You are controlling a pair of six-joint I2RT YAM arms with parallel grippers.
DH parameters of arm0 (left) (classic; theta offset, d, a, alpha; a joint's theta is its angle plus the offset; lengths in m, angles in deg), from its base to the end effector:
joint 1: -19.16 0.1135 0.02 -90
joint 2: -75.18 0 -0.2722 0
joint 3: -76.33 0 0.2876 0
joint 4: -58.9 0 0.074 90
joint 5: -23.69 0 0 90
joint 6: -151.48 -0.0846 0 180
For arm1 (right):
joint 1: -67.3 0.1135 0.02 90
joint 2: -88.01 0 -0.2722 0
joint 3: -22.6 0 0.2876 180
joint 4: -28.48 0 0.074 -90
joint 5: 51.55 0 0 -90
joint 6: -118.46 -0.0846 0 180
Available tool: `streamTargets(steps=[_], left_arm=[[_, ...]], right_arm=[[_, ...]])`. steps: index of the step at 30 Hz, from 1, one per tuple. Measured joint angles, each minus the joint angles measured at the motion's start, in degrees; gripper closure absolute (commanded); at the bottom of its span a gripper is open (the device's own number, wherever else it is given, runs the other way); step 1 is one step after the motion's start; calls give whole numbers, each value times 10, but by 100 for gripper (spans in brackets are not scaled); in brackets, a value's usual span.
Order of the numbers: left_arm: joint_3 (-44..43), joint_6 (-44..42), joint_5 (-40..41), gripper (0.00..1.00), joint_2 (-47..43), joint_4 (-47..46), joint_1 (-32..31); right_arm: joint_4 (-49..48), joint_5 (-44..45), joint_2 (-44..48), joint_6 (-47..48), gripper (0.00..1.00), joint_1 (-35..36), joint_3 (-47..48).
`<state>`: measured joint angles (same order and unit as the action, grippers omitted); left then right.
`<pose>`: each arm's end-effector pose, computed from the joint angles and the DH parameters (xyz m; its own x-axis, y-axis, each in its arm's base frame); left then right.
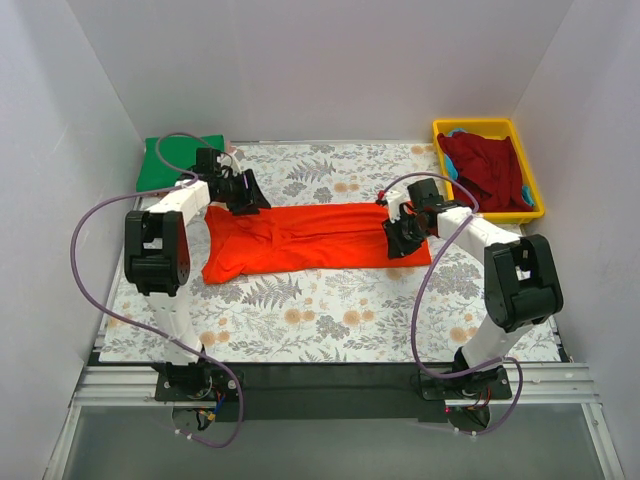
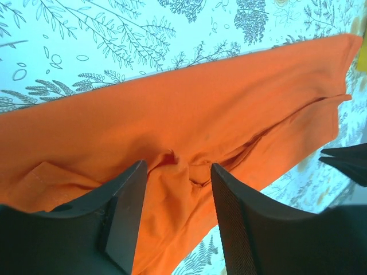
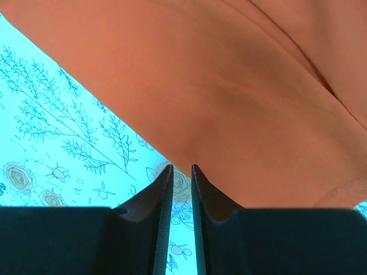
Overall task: Fold and stack the t-shirts
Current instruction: Fold the tshirt
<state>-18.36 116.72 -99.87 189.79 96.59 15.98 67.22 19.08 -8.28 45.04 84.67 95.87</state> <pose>0.4778 -0.0734 0.1410 -0.7616 -0.6433 0.0781 -0.4977 0.5035 -0.7062 0.3613 0.1424 0.1361 -0.6827 -0.4956 -0.5369 -0.6534 0.7430 0.1450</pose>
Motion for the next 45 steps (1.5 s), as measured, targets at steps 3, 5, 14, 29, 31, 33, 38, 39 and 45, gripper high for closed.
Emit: streamTargets(steps=[3, 5, 14, 29, 31, 33, 38, 39, 45], left_arm=[[19, -25, 3, 55, -35, 3, 4], [50, -44, 10, 55, -82, 7, 9], [71, -90, 46, 53, -132, 27, 4], [-86, -313, 35, 51, 34, 106, -34], [-89, -325, 26, 51, 39, 118, -38], [-89, -335, 14, 51, 45, 131, -44], [-89, -350, -3, 57, 56, 152, -53], [-90, -351, -4, 63, 59, 154, -55], [-95, -353, -4, 90, 62, 160, -56]], right_arm=[[6, 2, 2, 16, 76, -10, 0], [8, 7, 2, 25, 76, -22, 0], [12, 13, -16, 40, 76, -42, 1], [19, 13, -16, 49, 77, -65, 1], [19, 12, -17, 49, 77, -66, 1], [20, 12, -18, 49, 77, -69, 1], [20, 12, -25, 51, 78, -76, 1], [21, 12, -25, 51, 78, -76, 1], [22, 12, -26, 51, 79, -82, 1]])
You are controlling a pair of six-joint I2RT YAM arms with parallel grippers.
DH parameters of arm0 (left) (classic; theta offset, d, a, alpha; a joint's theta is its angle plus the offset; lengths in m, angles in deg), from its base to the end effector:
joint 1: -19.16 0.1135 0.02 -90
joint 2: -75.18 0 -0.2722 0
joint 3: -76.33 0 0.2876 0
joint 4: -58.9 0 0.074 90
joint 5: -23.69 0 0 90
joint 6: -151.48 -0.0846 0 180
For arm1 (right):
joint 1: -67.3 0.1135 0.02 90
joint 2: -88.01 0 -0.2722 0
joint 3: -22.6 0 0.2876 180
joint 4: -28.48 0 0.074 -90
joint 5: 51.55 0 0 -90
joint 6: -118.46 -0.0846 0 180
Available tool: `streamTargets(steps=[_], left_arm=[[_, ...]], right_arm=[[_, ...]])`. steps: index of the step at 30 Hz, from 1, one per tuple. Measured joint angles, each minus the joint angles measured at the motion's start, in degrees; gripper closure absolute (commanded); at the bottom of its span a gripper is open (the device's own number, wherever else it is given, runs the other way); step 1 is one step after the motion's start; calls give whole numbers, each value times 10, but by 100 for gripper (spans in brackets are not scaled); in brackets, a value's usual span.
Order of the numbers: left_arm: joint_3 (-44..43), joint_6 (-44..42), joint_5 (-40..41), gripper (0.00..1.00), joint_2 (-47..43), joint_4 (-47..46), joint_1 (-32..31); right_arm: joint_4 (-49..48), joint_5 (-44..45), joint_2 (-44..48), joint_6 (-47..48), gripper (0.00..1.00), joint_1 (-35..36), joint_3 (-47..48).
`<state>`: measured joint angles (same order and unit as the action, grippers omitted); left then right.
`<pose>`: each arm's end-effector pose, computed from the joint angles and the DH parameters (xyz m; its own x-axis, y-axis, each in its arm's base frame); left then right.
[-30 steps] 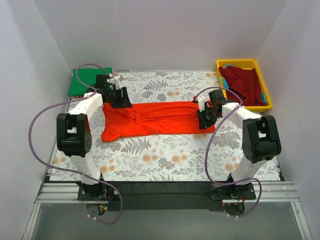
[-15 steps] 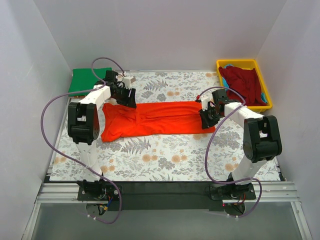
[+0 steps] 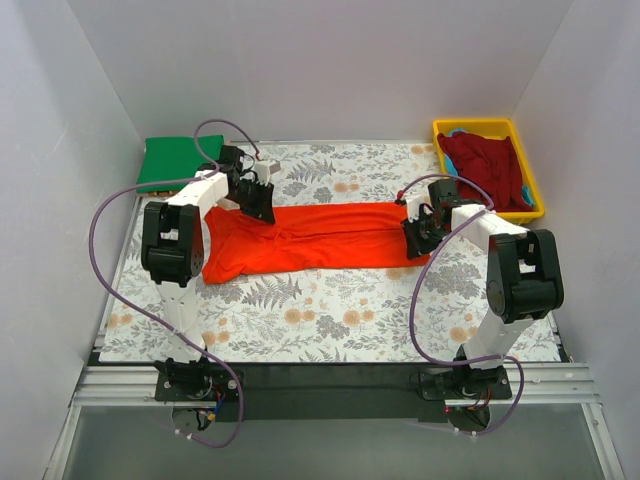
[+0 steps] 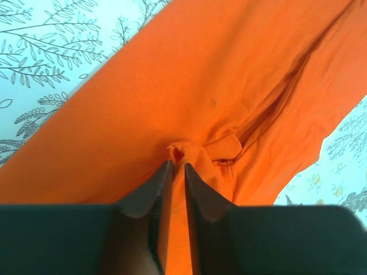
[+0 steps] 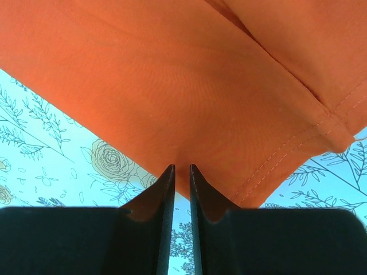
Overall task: Fold and stack the t-shirts
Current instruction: Fold the tshirt
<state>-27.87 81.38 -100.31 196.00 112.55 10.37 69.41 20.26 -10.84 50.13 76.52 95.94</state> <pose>0.4708 -0.1207 0.1293 -0.9813 -0.1338 -0.1383 -0.0221 0.7922 -0.6098 0.3740 0.0875 0.1171 -0.7392 -0.4754 -0.4771 -0.5900 0.7987 0.1183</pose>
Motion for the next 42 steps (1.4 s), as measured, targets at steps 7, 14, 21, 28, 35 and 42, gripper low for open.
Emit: streamTargets(steps=[7, 14, 21, 28, 35, 42], left_arm=[[-14, 0, 1, 100, 8, -3, -14], [-16, -2, -13, 94, 8, -9, -39], [-16, 8, -43, 60, 4, -14, -40], [89, 37, -110, 50, -134, 12, 100], [200, -22, -101, 43, -276, 92, 259], [272, -60, -70, 42, -259, 126, 282]], right_arm=[[2, -2, 0, 0, 79, -9, 0], [2, -5, 0, 0, 80, -10, -1], [10, -13, 0, 7, 79, -10, -2], [34, -14, 2, 37, 69, -21, -2], [76, -16, 34, 44, 59, -66, -3], [107, -14, 27, 27, 54, -128, 10]])
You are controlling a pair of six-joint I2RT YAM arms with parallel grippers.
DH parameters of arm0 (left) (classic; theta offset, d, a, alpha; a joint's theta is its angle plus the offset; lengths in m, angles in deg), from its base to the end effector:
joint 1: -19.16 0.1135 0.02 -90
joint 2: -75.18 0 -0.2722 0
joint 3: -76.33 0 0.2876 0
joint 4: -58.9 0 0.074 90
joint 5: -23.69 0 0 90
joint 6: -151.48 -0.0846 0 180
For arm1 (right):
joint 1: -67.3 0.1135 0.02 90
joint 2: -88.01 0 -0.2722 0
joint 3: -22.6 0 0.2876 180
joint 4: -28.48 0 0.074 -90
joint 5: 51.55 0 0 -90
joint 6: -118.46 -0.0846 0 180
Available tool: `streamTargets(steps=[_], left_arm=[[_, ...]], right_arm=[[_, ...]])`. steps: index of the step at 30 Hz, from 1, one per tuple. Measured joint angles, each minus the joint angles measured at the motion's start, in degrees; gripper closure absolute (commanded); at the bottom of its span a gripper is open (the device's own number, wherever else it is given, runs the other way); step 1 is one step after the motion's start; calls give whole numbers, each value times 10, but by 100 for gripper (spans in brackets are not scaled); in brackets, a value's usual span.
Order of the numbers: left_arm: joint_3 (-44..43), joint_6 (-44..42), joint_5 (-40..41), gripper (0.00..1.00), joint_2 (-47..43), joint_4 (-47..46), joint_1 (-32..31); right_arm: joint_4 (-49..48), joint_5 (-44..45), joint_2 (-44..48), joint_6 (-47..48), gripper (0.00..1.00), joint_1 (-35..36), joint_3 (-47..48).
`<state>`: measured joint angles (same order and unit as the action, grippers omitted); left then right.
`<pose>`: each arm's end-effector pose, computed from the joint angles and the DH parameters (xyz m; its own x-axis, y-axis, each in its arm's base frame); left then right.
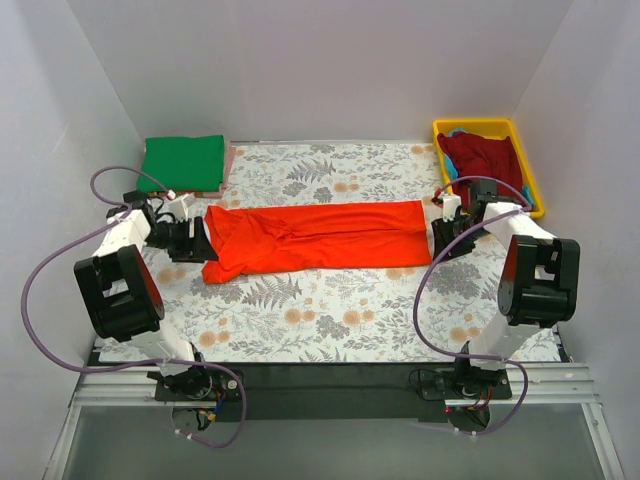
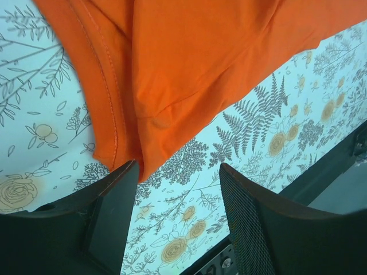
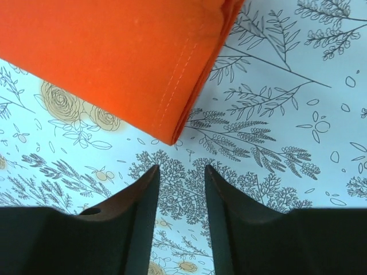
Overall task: Fold and stack the t-shirts
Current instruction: Fold the tshirt
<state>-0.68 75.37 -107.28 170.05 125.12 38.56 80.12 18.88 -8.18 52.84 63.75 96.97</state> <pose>0.3307 0.0576 0.1594 -0.8659 -0.4971 0.0564 -0.4068 0.6339 -0.6579 0.3612 0.0060 0.1299 -0.8563 -0.3366 -0.3918 -0.4285 0.8864 0.1750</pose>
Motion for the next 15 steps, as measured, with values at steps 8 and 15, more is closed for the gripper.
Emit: streamTargets(steps=[8, 15], left_arm=[[28, -7, 20, 42, 1, -13, 0], [34, -6, 31, 42, 12, -29, 0]], right_arm=[[8, -40, -72, -35, 48, -8, 51], [9, -76, -117, -60, 60, -9, 78]])
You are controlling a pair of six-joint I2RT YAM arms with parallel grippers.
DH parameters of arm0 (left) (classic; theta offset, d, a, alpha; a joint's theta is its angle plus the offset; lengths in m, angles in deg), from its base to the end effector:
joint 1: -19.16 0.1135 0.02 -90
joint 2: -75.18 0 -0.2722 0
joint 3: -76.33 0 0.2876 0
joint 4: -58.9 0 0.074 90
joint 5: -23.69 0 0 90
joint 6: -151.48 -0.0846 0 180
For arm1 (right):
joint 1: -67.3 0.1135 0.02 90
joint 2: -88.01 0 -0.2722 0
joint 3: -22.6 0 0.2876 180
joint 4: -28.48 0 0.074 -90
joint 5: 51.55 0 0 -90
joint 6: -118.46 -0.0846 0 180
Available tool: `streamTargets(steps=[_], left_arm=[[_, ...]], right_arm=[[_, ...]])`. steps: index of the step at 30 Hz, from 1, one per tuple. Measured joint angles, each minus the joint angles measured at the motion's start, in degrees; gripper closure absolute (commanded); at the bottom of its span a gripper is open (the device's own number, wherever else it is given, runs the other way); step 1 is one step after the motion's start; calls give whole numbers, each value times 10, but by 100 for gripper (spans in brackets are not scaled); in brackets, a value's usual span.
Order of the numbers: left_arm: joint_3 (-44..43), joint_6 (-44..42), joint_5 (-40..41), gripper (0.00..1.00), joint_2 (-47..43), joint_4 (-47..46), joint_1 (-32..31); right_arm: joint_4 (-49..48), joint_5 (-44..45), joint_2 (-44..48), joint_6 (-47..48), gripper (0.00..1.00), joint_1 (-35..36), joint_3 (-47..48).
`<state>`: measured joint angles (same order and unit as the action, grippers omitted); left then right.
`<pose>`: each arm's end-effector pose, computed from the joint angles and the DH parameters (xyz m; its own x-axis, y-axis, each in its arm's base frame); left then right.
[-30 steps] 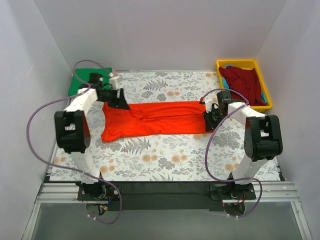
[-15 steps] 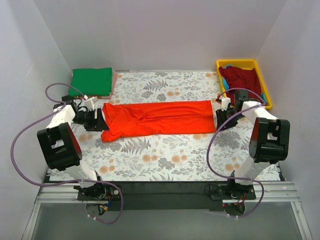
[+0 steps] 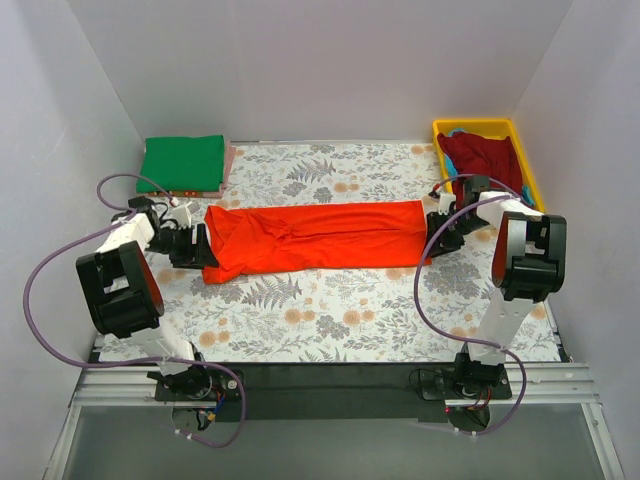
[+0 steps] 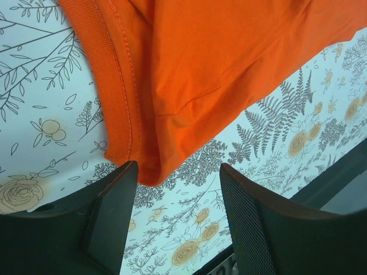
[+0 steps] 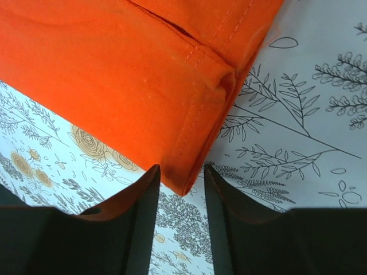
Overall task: Fold and stack the t-shirts
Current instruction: Fold the tshirt
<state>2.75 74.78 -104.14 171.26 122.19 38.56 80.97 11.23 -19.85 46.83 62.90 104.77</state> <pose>0.3237 0.0590 0.1337 -0.8649 -0.4972 0.0693 -0.4304 0.6634 -0.6121 0.3950 0.0084 0.1018 -0.9182 -0.2104 -0.3355 -0.3315 0.8719 0.3603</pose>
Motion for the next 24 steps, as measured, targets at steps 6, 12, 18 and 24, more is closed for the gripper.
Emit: streamTargets(steps=[6, 12, 18, 24], left_arm=[[5, 0, 4, 43, 4, -10, 0], [21, 0, 6, 43, 12, -20, 0], [27, -1, 6, 46, 23, -23, 0], [27, -2, -2, 75, 33, -24, 0]], right_arm=[[1, -21, -11, -14, 68, 0, 7], [2, -30, -11, -18, 88, 0, 14], [5, -32, -11, -20, 99, 0, 15], [15, -31, -11, -17, 99, 0, 15]])
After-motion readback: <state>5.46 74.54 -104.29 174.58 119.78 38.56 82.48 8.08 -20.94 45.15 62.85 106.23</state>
